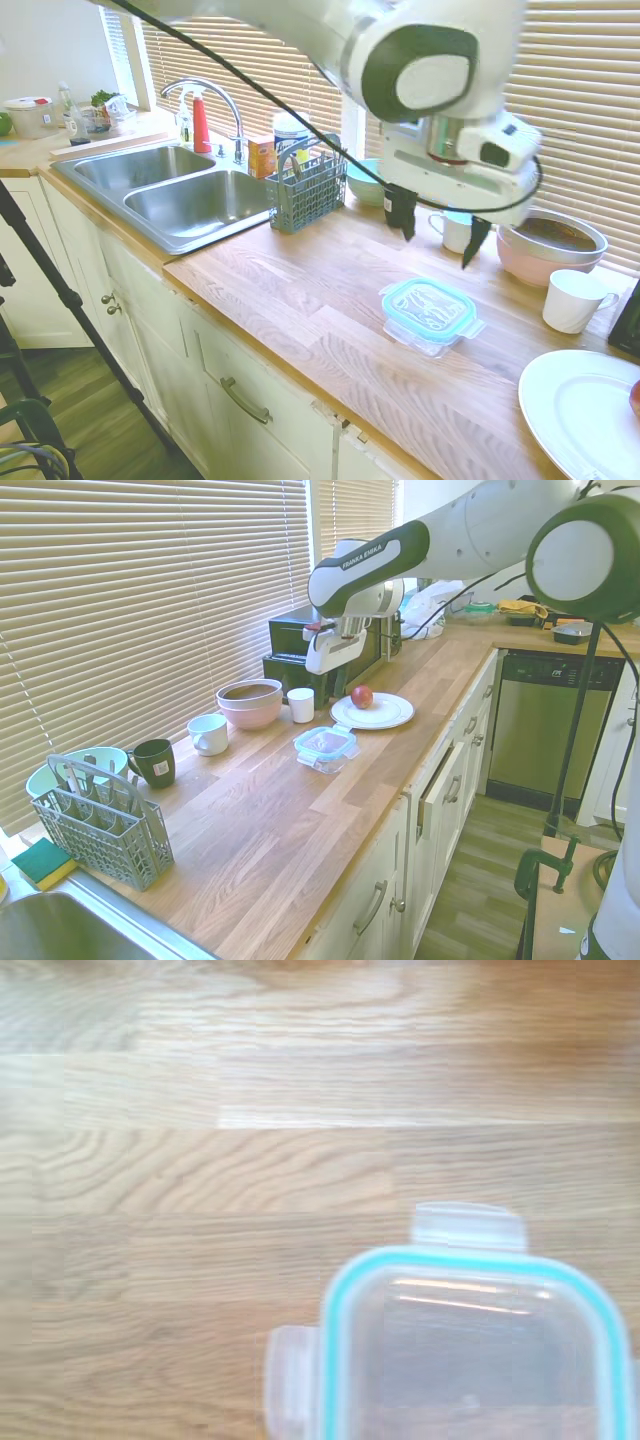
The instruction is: Cover the lid of the food container
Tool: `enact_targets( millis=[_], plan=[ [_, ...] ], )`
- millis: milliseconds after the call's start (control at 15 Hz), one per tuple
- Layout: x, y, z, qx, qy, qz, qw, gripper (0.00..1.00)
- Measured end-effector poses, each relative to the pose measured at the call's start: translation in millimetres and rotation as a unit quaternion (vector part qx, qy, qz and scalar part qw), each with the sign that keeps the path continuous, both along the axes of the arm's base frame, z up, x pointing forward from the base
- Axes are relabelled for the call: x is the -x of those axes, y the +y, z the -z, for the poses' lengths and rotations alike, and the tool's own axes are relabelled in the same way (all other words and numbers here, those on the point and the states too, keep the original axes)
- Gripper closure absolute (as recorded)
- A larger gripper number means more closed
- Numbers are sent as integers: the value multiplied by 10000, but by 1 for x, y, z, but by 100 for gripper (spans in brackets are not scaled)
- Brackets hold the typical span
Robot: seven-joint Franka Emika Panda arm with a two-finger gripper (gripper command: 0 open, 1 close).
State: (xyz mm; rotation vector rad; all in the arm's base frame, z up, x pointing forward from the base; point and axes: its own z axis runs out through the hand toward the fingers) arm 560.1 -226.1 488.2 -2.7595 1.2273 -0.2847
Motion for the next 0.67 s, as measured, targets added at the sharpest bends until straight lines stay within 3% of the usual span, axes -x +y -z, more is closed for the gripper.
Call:
enact_targets(
  millis=[333,667],
  plan=[
    [18,73,5,258,147,17,9996,0],
    [31,89,19,318,199,63,9993,0]
  ],
)
